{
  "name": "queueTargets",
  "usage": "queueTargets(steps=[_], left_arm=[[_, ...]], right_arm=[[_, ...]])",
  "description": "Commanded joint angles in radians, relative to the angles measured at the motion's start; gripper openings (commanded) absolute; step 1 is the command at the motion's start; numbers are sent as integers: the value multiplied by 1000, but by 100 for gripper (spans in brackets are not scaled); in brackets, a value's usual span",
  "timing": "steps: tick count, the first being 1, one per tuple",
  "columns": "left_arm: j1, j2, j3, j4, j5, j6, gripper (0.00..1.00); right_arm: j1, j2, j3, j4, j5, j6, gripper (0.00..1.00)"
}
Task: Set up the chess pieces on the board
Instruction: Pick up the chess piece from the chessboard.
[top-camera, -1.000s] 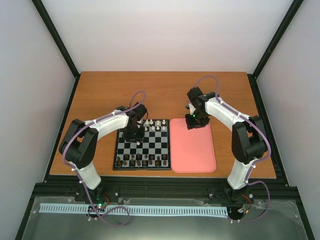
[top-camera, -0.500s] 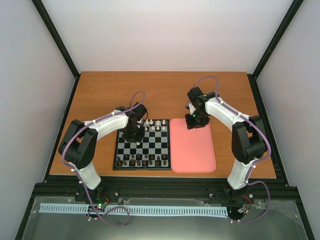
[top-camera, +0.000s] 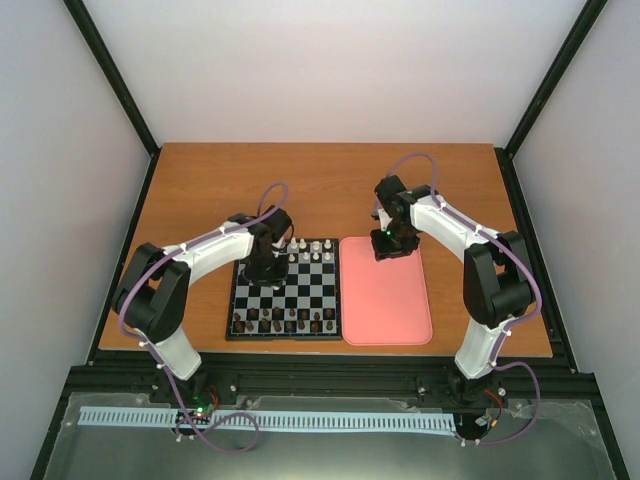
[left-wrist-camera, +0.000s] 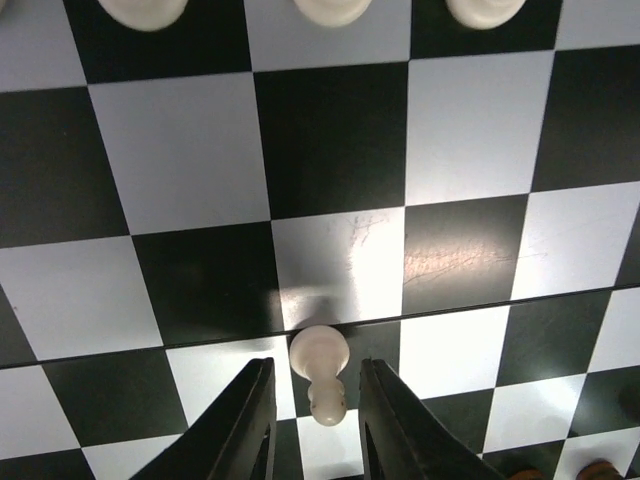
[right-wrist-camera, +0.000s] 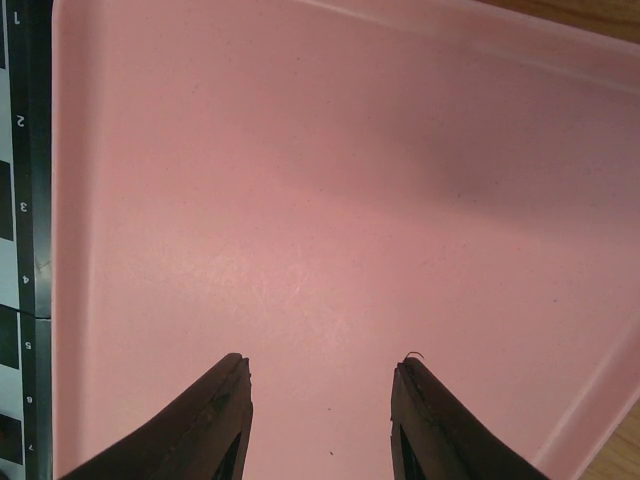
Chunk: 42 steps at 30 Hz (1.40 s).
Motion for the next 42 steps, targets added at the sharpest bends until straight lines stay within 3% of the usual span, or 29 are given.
queueTargets(steps=[1,12,42], left_arm=[[-11,-22,-12,-13,17,-1,26],[-11,-16,-14,-2,24,-2,22],[-10,13,34,-27,-9,20,23]], right_arm=[[-10,-4,-9,6,13,-7,40],[-11,-3,-18,6,12,-9,40],[-10,-17,-38,14,8,-17,40]])
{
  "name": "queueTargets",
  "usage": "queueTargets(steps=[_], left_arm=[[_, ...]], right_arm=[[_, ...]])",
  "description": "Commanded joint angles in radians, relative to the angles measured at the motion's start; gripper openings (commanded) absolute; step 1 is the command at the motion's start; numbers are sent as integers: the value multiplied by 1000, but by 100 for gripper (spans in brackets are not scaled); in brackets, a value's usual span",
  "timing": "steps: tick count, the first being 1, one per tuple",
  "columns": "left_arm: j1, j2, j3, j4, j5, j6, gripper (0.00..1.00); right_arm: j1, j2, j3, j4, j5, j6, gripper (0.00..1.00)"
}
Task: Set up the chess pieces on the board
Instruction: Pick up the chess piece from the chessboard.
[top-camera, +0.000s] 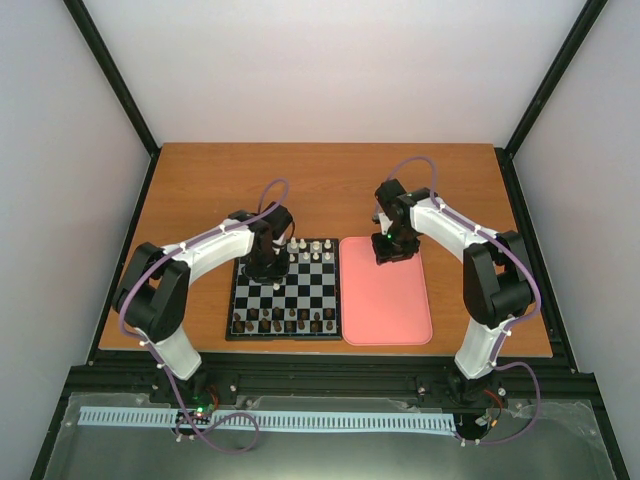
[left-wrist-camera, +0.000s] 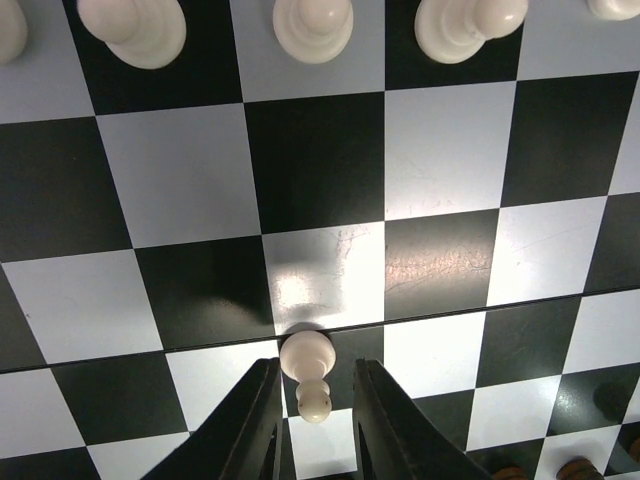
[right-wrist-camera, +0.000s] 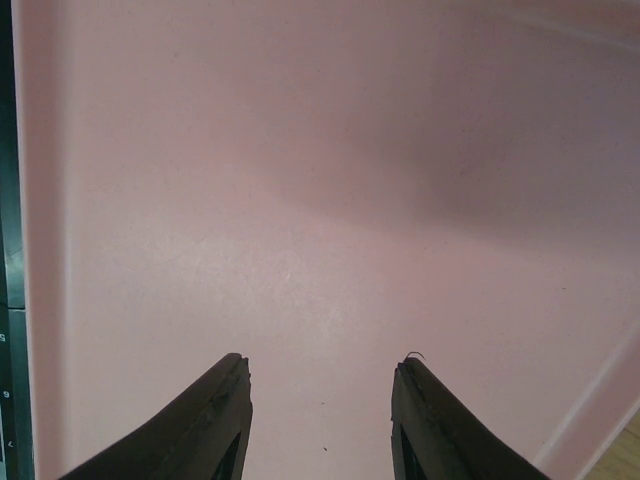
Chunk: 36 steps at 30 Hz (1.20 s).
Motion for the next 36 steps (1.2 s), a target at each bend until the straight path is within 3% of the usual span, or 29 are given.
queueTargets(steps=[1,15,26,36], left_arm=[[-11,6,0,-10,-7,15,23],[-11,30,-4,9,15,19,22],[-11,39,5,6,17,28,9],[3,4,84,-118,-67,67,9]], right_arm=[[-10,-17,-13,11,6,-12,40],[-9,-4,-7,8,7,-15,40],[-10,10,-8,8,2,-14,40],[-10,12,-3,9,-2,-17,40]])
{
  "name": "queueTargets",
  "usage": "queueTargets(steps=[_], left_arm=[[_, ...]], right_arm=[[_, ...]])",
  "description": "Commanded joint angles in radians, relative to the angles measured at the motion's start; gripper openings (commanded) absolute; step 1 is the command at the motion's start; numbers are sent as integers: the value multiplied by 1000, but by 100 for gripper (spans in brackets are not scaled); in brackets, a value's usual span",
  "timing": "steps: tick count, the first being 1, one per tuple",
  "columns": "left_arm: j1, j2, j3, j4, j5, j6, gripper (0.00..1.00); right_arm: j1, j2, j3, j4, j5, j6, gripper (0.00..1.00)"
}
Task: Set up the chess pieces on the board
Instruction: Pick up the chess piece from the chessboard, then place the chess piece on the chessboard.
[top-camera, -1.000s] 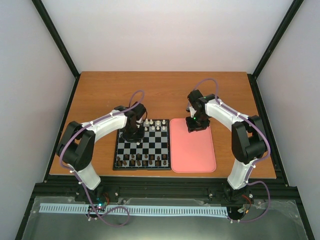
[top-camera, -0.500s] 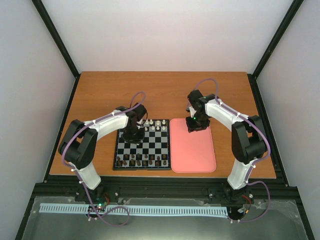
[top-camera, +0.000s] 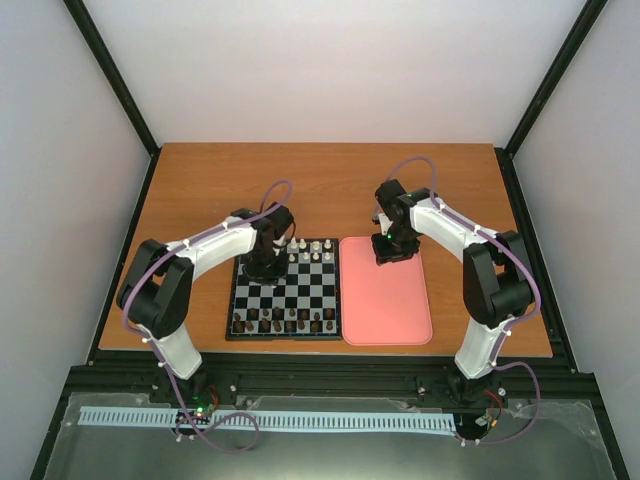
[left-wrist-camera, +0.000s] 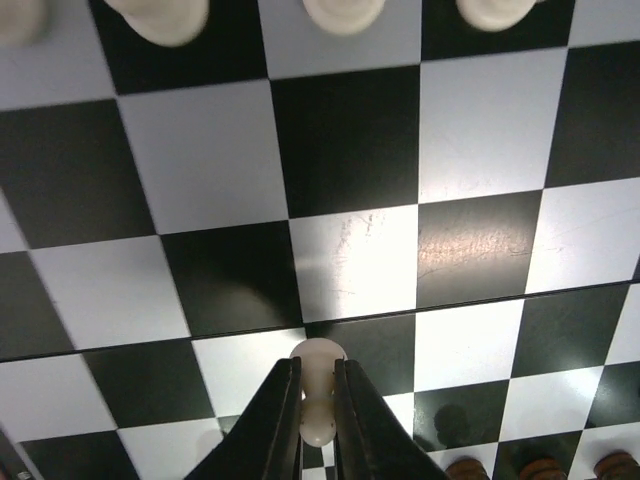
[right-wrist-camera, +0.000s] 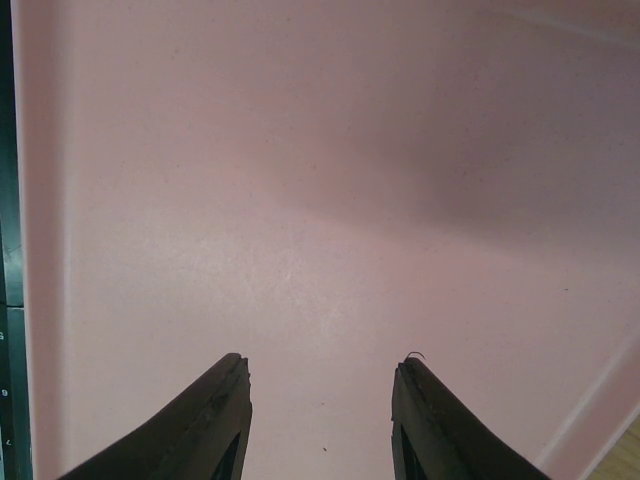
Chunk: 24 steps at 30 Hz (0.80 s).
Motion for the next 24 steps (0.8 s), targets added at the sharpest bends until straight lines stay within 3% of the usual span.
queueTargets(steps=[1,15,24], left_arm=[[14,-35,81,-90,-65,47,9],[272,-11,136,-100,-112,152,10],[299,90,217,-80,-122,170,10]], right_arm=[[-9,11,2,8,-2,-11,40],[-10,20,11,9,-14,-15,40],[-9,27,14,7,-14,-19,40]])
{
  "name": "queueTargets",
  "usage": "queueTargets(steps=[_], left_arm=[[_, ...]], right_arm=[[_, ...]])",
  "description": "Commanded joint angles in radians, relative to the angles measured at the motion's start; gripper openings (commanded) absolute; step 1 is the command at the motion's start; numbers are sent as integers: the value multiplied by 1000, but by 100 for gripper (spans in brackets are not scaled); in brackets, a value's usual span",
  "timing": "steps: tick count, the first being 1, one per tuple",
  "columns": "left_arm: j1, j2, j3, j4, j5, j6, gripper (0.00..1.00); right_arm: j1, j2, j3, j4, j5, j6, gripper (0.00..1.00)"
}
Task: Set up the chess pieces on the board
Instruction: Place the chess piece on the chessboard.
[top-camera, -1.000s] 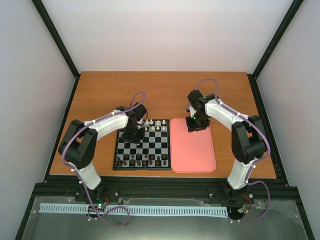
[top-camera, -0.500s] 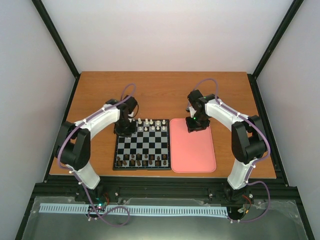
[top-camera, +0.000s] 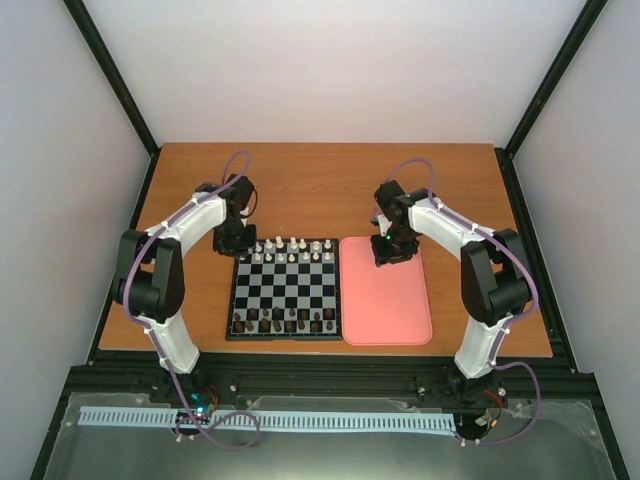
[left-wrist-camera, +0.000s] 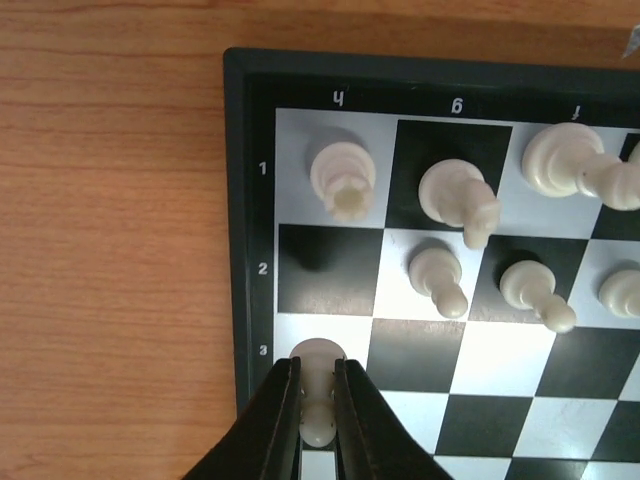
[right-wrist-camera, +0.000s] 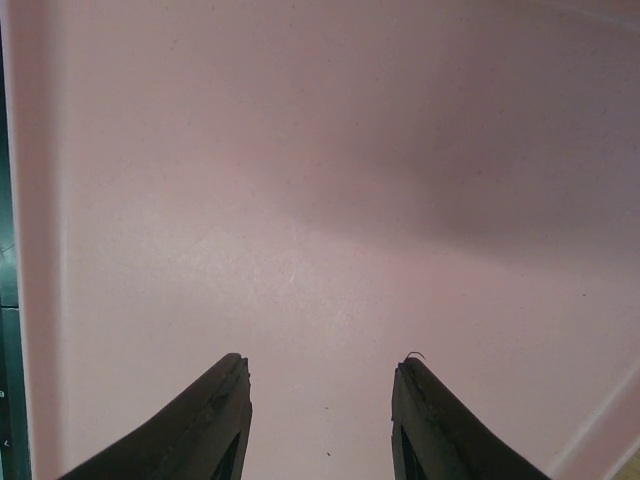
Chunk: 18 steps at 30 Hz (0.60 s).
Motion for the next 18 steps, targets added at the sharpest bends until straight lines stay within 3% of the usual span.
queueTargets(steps=[1,18], left_arm=[[6,44,49,9,-9,33,10],[11,95,52,51,-8,27,11]], right_arm=[[-10,10,14,6,-1,-17,40],[-10,27,17,3,-6,-21,40]])
